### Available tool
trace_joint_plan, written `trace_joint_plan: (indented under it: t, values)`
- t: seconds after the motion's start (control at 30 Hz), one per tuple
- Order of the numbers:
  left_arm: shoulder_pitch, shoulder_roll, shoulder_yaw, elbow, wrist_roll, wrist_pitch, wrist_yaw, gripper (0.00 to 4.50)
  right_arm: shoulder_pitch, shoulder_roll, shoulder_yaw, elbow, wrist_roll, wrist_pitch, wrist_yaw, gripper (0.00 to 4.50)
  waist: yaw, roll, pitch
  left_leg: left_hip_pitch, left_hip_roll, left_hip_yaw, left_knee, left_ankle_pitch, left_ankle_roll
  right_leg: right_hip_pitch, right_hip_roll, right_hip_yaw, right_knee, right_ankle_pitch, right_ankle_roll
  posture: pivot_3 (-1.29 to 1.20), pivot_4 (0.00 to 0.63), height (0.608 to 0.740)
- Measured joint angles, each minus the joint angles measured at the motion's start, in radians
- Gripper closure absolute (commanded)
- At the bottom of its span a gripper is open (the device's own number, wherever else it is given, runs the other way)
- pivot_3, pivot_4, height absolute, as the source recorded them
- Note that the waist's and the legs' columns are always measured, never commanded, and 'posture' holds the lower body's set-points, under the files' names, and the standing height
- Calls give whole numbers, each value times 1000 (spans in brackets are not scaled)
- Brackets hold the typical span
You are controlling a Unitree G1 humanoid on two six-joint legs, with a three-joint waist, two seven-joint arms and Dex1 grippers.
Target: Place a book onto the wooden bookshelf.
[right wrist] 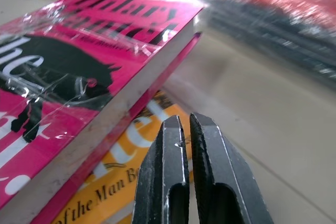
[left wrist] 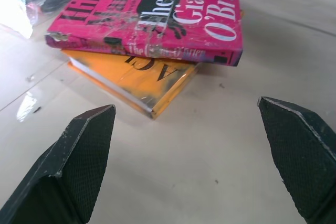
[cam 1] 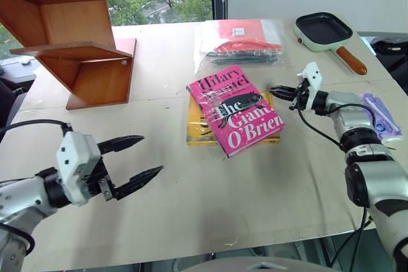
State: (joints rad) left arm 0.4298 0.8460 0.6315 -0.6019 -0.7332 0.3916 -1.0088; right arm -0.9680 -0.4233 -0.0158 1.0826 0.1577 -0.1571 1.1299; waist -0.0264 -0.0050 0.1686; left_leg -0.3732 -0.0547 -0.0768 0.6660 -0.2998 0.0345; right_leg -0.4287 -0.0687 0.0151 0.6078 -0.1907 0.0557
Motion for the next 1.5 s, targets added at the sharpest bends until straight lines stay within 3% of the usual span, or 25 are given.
trace_joint_plan:
  t: [0.37, 0.93, 1.33, 1.5]
  values:
    - [57, -24, 35, -74, -27, 47, 24, 0, -31, 56, 19, 35, -36, -21, 106, 4425, -16, 0, 0, -3, 0, 0, 1, 0, 0, -3, 0, 0, 2, 0, 0, 0, 150, 740]
    - [103, -47, 37, -51, 37, 10, -4, 0, -39, 206, 59, 11, -66, -67, 128, 4425, -16, 0, 0, -3, 0, -1, 1, 0, -1, -4, 1, 0, 3, 0, 0, 0, 150, 740]
    - [115, -86, 68, -50, 37, 7, -8, 0, -50, 223, 57, 48, -79, -91, 107, 4425, -16, 0, 0, -3, 0, -1, 1, 0, -1, -4, 2, 0, 3, 0, 0, 0, 150, 740]
    - [111, -120, 69, -41, 21, 8, 9, 0, -49, 162, 47, 54, -78, -97, 109, 4425, -14, 0, 0, -3, -1, -1, 2, 0, -1, -4, 2, 0, 3, 0, 0, 0, 150, 740]
